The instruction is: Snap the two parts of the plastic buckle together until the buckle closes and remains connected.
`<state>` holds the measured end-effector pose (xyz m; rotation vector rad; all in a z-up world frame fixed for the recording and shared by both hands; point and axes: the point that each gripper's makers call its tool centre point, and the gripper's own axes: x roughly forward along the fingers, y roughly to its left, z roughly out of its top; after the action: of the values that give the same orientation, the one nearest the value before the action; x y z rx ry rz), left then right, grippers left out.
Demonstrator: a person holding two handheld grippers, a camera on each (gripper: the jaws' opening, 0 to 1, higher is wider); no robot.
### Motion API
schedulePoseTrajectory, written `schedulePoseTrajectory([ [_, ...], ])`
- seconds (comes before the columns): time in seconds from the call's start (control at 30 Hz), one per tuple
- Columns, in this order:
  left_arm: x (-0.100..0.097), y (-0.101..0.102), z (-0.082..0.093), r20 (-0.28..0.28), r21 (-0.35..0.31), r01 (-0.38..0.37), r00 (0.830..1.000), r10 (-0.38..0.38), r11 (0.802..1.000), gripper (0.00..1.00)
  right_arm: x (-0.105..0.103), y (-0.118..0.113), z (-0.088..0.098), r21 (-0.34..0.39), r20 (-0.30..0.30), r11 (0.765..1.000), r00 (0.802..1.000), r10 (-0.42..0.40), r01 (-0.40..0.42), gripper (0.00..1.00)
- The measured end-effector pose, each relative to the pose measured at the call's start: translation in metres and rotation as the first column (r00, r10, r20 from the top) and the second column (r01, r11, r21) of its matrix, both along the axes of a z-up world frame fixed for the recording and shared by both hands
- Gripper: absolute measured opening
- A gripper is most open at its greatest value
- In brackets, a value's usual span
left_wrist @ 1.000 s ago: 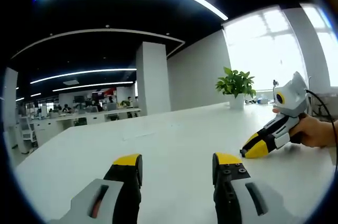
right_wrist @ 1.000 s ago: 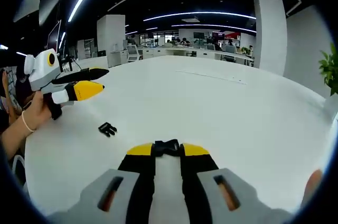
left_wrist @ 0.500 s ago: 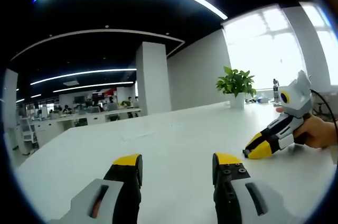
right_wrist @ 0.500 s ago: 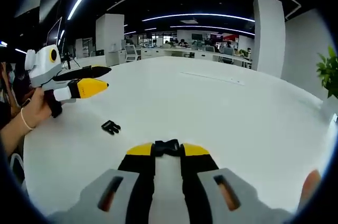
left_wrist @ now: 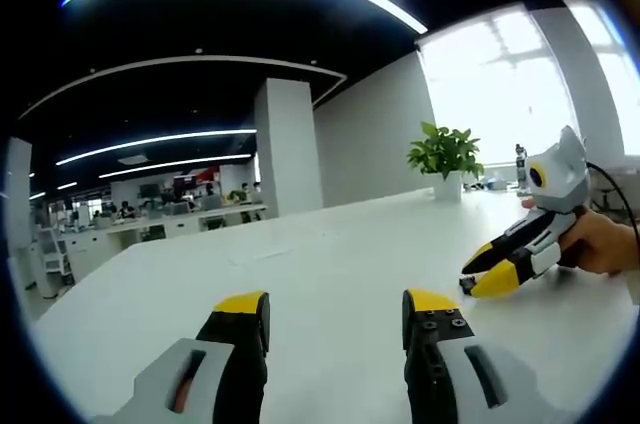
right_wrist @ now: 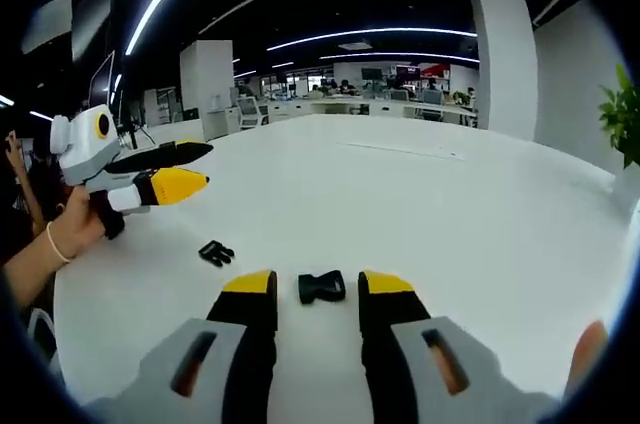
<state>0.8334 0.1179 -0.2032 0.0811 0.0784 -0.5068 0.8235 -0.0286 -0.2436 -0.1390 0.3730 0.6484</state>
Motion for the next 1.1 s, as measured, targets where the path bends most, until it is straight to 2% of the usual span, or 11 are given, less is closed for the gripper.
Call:
schedulePoseTrajectory([
  [0.1,-0.002,-0.001,0.001,0.005,0.002,0.004,1.000,-0.004,1.000,0.54,-0.002,0.007,0.002,-0.016,0.012,1.000,1.000,0.027,-0.027,0.35],
  [0.2,-0.002,-0.001,0.001,0.007,0.003,0.006,1.000,-0.006,1.000,0.54,-0.006,0.018,-0.002,-0.091,0.009,0.991,0.995,0.098,-0.097,0.38],
  [0.27,-0.002,-0.001,0.001,0.009,0.005,0.006,1.000,-0.006,1.000,0.54,-0.006,0.023,0.000,-0.099,0.021,0.990,0.994,0.107,-0.105,0.40],
  [0.43,-0.001,-0.001,0.001,0.011,0.018,0.008,1.000,-0.008,1.000,0.54,-0.008,0.029,0.008,-0.148,0.097,0.976,0.980,0.175,-0.160,0.39],
  [0.5,-0.001,-0.003,0.000,0.010,0.023,0.017,1.000,-0.017,1.000,0.54,-0.005,0.029,0.009,-0.151,0.100,0.974,0.977,0.187,-0.171,0.40],
  [0.57,-0.001,-0.005,-0.001,0.009,0.033,0.024,1.000,-0.024,0.999,0.54,-0.006,0.032,0.012,-0.129,0.111,0.968,0.967,0.231,-0.217,0.41],
  [0.63,0.000,-0.005,-0.002,0.010,0.047,0.023,1.000,-0.024,0.999,0.54,-0.011,0.038,0.013,-0.070,0.101,0.960,0.956,0.276,-0.270,0.42],
  [1.0,-0.001,-0.008,0.001,0.019,0.025,0.046,0.999,-0.046,0.999,0.54,0.001,0.030,0.031,-0.029,0.179,0.954,0.938,0.298,-0.298,0.45],
  [1.1,-0.002,-0.011,0.000,0.021,0.034,0.057,0.998,-0.057,0.998,0.54,0.008,0.026,0.031,-0.031,0.186,0.951,0.934,0.306,-0.306,0.49],
])
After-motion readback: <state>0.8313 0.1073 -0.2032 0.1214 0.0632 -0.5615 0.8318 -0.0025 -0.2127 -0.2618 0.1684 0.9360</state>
